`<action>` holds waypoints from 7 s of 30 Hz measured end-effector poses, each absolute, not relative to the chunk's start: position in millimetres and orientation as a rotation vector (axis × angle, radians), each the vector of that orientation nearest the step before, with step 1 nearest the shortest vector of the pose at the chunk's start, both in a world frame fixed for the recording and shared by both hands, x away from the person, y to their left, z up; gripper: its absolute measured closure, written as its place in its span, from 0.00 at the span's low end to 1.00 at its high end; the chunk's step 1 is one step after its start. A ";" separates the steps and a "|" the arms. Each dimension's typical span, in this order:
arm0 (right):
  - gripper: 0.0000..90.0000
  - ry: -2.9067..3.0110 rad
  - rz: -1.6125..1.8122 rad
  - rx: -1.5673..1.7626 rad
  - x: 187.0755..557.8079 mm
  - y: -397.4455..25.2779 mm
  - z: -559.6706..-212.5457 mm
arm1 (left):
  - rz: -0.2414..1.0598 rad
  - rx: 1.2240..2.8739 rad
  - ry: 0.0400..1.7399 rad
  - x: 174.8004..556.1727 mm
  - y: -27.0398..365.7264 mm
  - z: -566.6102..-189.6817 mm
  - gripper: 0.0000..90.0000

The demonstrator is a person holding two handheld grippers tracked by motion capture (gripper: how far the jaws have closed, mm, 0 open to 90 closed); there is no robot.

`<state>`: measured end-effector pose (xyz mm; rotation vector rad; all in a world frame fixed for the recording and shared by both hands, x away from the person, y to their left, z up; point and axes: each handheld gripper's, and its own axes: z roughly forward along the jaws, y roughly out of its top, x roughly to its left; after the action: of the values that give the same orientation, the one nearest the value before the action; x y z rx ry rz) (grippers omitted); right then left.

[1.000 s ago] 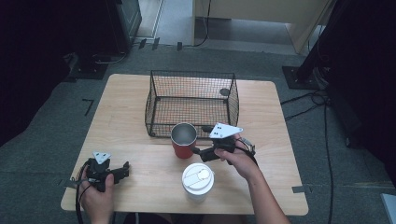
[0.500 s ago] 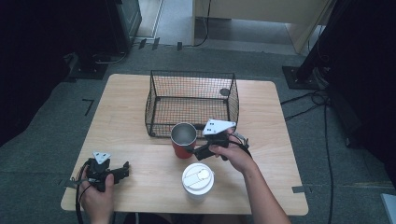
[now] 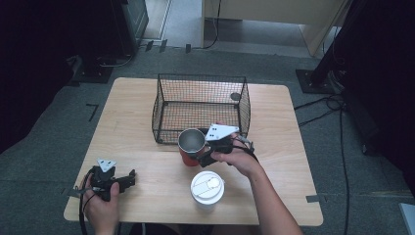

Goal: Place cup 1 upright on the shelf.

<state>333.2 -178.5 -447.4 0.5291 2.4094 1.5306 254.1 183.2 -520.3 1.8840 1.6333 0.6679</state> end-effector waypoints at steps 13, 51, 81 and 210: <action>0.08 2.414 1.527 0.527 334.7 -175.2 -448.6 | 0.667 1.884 1.634 254.1 183.2 -520.3 0.00; 0.07 2.462 1.414 0.433 325.5 -189.2 -439.6 | 0.668 1.885 1.630 255.2 182.4 -520.4 0.00; 0.08 2.306 1.495 0.467 321.5 -206.5 -397.6 | 0.668 1.884 1.631 255.2 182.4 -520.4 0.00; 0.01 2.303 1.303 0.986 421.4 -82.8 -417.0 | 0.664 1.886 1.630 255.6 182.2 -520.3 0.00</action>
<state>421.4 -82.8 -417.0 0.9863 2.3028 1.3031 255.6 182.2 -520.3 1.8860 1.6299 0.6643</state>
